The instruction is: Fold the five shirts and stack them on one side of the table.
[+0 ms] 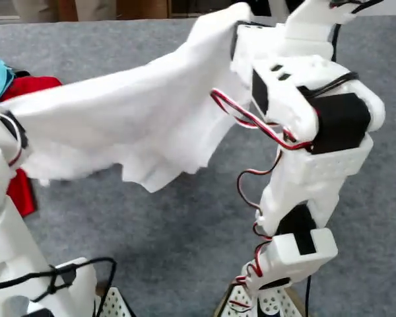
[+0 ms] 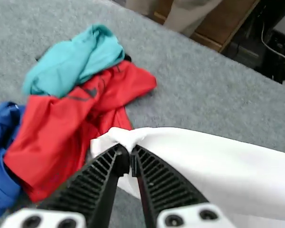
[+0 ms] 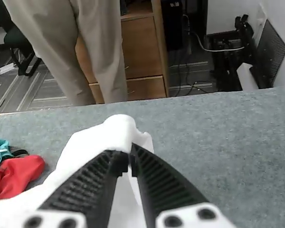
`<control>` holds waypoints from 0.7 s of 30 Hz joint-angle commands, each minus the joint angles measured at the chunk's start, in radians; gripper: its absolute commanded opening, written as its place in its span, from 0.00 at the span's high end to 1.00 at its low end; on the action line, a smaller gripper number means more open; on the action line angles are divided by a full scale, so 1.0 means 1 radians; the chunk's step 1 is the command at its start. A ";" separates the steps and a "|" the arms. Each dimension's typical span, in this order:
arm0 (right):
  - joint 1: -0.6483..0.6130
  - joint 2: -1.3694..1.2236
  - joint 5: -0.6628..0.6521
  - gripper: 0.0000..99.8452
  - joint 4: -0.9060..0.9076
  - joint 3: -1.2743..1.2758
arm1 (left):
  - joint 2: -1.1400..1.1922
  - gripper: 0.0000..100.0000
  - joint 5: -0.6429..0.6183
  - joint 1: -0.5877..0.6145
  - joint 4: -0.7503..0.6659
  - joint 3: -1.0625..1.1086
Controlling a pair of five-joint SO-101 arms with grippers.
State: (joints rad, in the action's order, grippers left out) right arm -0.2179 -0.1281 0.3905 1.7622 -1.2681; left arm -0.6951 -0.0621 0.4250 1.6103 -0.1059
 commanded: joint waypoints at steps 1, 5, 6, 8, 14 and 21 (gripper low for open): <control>0.030 0.051 -0.012 0.99 0.014 -0.042 | -0.054 0.98 -0.044 -0.014 -0.044 0.133; 0.038 0.051 -0.012 0.99 0.014 -0.038 | -0.087 0.98 -0.041 -0.006 -0.103 0.276; 0.038 0.051 -0.012 0.99 0.014 -0.038 | -0.094 0.98 -0.041 -0.006 -0.118 0.301; 0.036 0.047 -0.014 0.99 0.009 -0.044 | -0.107 0.98 -0.044 -0.005 -0.157 0.325; 0.038 0.016 -0.014 0.99 -0.166 -0.016 | -0.108 0.98 -0.143 -0.011 -0.463 0.338; 0.039 -0.117 -0.014 0.99 -0.431 0.021 | -0.042 0.98 -0.127 -0.089 -0.928 0.476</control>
State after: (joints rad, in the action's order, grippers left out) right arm -0.2041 -0.2125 0.3874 1.4492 -1.2482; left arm -0.7564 -0.2048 0.3636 0.8769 0.3498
